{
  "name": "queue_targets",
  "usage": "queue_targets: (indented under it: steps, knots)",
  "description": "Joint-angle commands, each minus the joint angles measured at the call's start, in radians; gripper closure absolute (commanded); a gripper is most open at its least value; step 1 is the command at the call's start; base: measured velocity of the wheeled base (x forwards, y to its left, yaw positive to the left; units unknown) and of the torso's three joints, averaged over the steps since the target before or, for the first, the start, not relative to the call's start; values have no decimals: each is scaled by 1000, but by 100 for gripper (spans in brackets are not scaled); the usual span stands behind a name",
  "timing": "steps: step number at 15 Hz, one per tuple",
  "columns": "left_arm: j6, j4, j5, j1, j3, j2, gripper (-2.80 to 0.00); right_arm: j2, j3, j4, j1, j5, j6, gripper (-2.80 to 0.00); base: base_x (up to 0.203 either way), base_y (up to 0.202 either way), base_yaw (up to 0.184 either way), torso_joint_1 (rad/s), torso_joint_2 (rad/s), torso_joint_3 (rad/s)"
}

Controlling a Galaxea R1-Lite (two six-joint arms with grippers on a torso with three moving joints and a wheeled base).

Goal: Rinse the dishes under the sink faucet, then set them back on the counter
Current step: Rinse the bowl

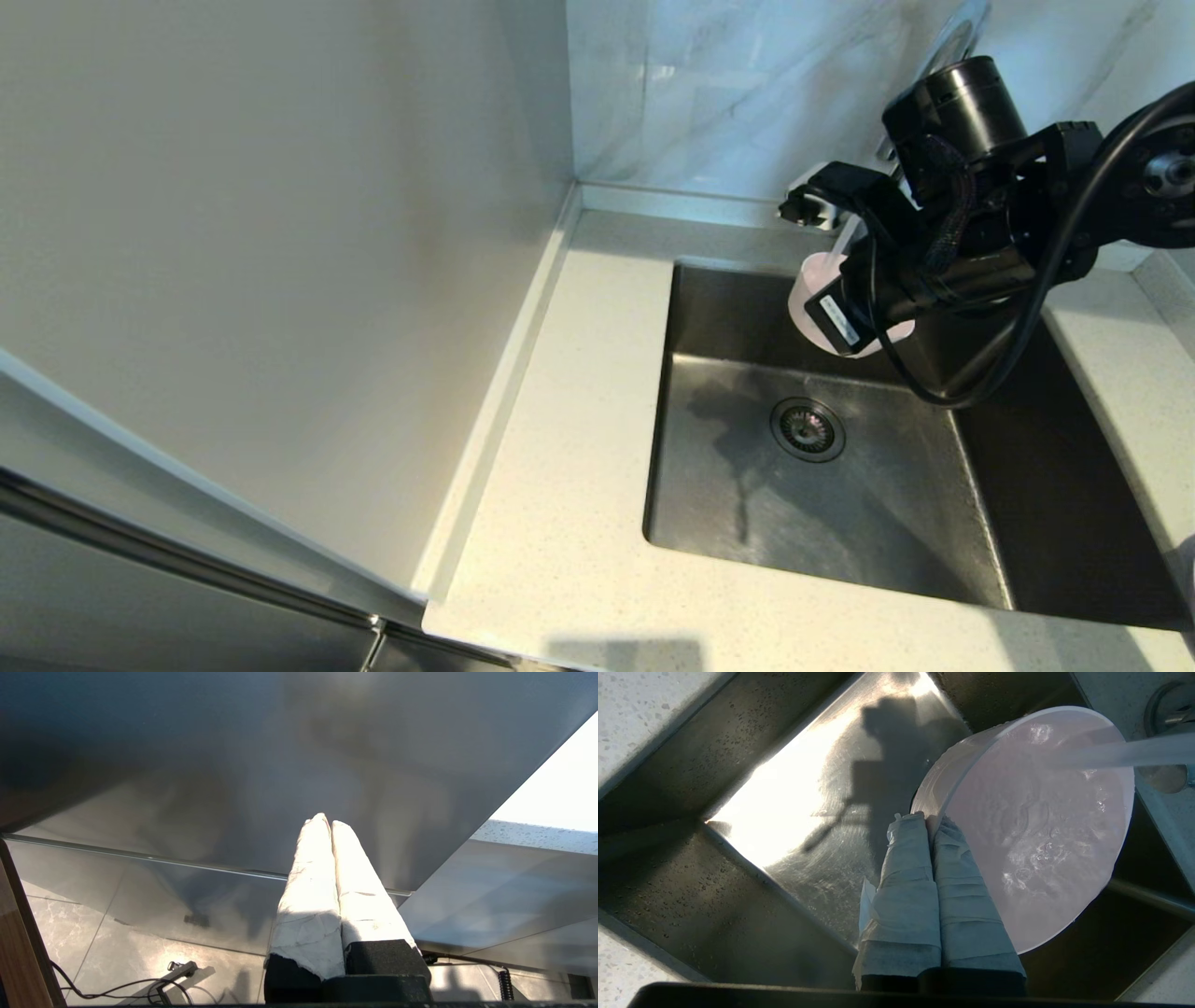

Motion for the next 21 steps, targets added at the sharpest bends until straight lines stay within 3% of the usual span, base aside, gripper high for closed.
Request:
queue_targets:
  steps: [1,21]
  knots:
    - [0,0,1,0,0,0,0,4,-1,3,-1,-1,-3,0,0,0,0,0,0,0]
    - [0,0,1,0,0,0,0,4,-31,2,-20,-35,-1,0,0,0,0,0,0,0]
